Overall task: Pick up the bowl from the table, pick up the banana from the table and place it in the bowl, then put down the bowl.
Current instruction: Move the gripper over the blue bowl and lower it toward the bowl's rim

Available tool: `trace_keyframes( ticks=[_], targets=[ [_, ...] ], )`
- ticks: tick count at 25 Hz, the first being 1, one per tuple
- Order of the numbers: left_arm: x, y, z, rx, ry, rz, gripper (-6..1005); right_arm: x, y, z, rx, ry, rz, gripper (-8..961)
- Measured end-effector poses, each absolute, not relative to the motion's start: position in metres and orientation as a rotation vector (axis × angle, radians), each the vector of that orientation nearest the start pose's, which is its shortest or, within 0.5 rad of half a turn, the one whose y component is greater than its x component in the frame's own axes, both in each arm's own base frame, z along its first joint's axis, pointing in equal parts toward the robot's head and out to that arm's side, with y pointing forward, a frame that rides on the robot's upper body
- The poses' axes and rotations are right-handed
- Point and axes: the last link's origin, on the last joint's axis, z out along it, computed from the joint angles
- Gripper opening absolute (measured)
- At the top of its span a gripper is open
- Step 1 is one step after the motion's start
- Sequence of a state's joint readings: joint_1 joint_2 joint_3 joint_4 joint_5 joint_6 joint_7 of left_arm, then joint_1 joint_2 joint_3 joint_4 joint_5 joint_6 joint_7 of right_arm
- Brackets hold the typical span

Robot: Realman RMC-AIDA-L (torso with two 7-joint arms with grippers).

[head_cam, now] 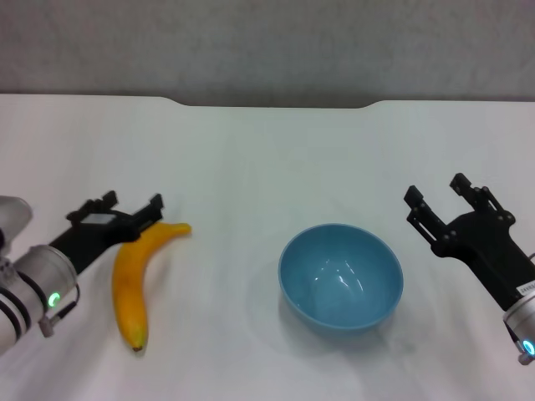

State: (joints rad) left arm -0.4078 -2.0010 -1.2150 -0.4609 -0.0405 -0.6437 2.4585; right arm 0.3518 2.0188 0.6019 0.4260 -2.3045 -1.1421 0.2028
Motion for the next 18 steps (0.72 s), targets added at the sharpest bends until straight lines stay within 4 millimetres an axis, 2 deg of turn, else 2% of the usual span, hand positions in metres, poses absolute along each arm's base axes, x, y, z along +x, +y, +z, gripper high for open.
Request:
trace_keyframes(
  ticks=[5,12,18],
  targets=[
    [-0.321,0.366,-0.028,-1.774,-0.939,-0.678,879,0.283,0.308,-0.055,-1.838,0.576,0.897,779],
    [-0.325,0.37,-0.024,-1.712,-0.971,-0.684,880,0.282,0.31,-0.055,-1.839,0.57,0.899,772],
    [-0.334,0.37,-0.01,-1.655,-0.877,-0.627,881,0.279,0.311,-0.056,-1.846,0.566,0.904,765]
  ],
)
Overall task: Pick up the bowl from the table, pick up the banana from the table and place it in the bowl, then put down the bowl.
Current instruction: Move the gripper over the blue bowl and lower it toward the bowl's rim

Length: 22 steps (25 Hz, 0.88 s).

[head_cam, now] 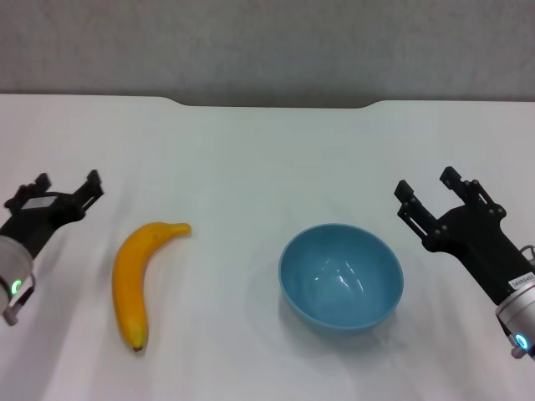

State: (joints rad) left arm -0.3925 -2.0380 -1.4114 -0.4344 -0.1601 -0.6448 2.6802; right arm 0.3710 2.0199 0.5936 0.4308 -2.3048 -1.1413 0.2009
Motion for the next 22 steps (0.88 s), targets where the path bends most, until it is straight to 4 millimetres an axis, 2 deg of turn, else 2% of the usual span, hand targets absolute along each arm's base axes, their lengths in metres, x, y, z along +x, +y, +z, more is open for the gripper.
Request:
trace_keyframes(
  ticks=[6,12,16,19,22],
  targets=[
    [-0.341,0.36,-0.005,-1.613,-0.88,-0.662,876,0.281,0.31,-0.055,-1.829,0.58,0.904,758],
    [-0.324,0.361,-0.017,-1.734,-0.845,-0.672,876,0.292,0.311,-0.053,-1.814,0.642,0.87,751],
    [-0.324,0.358,-0.017,-1.752,-0.849,-0.672,876,0.292,0.313,-0.051,-1.82,0.648,0.873,747],
    [-0.327,0.356,-0.016,-1.742,-0.882,-0.686,876,0.29,0.322,-0.048,-1.843,0.677,0.852,743],
    [-0.328,0.357,-0.014,-1.728,-0.911,-0.707,876,0.29,0.336,-0.046,-1.908,0.725,0.758,740]
  ],
)
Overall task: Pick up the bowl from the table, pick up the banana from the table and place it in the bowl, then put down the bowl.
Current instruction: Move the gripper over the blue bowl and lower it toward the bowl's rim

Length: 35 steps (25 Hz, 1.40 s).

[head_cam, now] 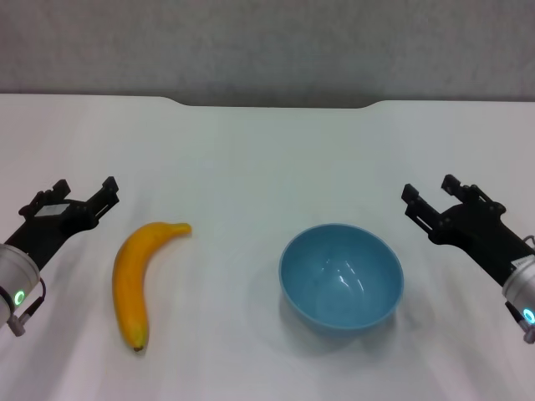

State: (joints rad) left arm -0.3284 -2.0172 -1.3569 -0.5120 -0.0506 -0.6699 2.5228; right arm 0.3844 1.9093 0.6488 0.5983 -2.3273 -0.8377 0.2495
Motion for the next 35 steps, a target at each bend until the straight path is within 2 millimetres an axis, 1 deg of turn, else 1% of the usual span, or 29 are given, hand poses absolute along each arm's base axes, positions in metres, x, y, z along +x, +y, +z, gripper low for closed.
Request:
trace_keyframes(
  ticks=[2,5,9,11,15,18,21,25,27,28,29,31,35],
  targets=[
    [-0.329,0.356,-0.015,-1.736,-0.917,-0.694,876,0.288,0.343,-0.046,-1.948,0.756,0.704,737],
    [-0.331,0.355,-0.017,-1.76,-0.918,-0.665,876,0.279,0.351,-0.047,-1.996,0.789,0.627,733],
    [-0.332,0.355,-0.018,-1.763,-0.921,-0.658,876,0.258,0.358,-0.04,-2.036,0.754,0.531,732],
    [-0.333,0.355,-0.018,-1.76,-0.929,-0.655,876,0.248,0.359,-0.036,-2.033,0.735,0.481,733],
    [-0.334,0.354,-0.019,-1.756,-0.944,-0.656,876,0.232,0.365,-0.026,-1.98,0.777,0.392,734],
    [-0.334,0.354,-0.02,-1.755,-0.951,-0.659,876,0.225,0.369,-0.019,-1.951,0.789,0.334,736],
    [-0.334,0.354,-0.02,-1.753,-0.958,-0.665,876,0.223,0.369,-0.011,-1.922,0.811,0.33,737],
    [-0.334,0.355,-0.019,-1.746,-0.967,-0.671,876,0.227,0.367,0.0,-1.862,0.845,0.409,739],
    [-0.334,0.355,-0.019,-1.743,-0.97,-0.674,876,0.228,0.367,0.002,-1.855,0.871,0.407,740],
    [-0.334,0.355,-0.019,-1.742,-0.97,-0.674,876,0.227,0.373,0.004,-1.86,0.933,0.371,740],
    [-0.334,0.355,-0.018,-1.74,-0.971,-0.674,876,0.227,0.373,0.004,-1.86,0.933,0.371,741],
    [-0.334,0.355,-0.018,-1.74,-0.97,-0.674,876,0.226,0.381,0.003,-1.884,0.992,0.3,740],
    [-0.333,0.356,-0.019,-1.744,-0.967,-0.675,876,0.227,0.394,-0.003,-1.978,1.078,0.2,737]
  ],
)
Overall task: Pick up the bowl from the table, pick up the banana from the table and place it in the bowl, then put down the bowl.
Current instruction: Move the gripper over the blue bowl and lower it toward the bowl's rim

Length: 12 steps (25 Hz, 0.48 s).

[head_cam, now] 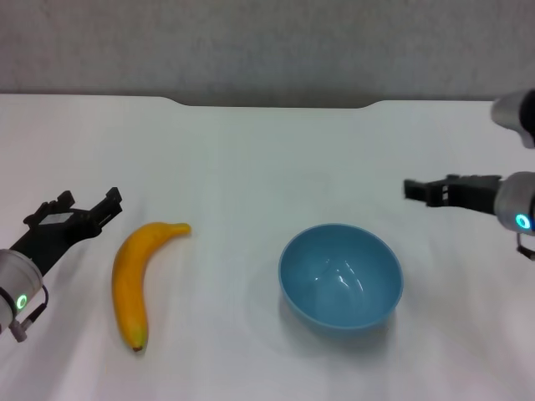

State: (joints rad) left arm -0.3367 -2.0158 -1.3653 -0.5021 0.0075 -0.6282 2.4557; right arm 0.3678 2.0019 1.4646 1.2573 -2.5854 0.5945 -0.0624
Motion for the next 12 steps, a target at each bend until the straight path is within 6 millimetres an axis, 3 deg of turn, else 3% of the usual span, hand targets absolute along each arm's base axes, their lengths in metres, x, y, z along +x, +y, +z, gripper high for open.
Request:
trace_keyframes(
  ticks=[6,12],
  targets=[
    [-0.329,0.358,-0.021,-1.755,-0.961,-0.677,876,0.236,0.4,-0.004,-2.081,1.211,0.234,733],
    [-0.331,0.358,-0.023,-1.754,-0.973,-0.664,876,0.251,0.401,-0.013,-2.126,1.318,0.132,732]
  ],
)
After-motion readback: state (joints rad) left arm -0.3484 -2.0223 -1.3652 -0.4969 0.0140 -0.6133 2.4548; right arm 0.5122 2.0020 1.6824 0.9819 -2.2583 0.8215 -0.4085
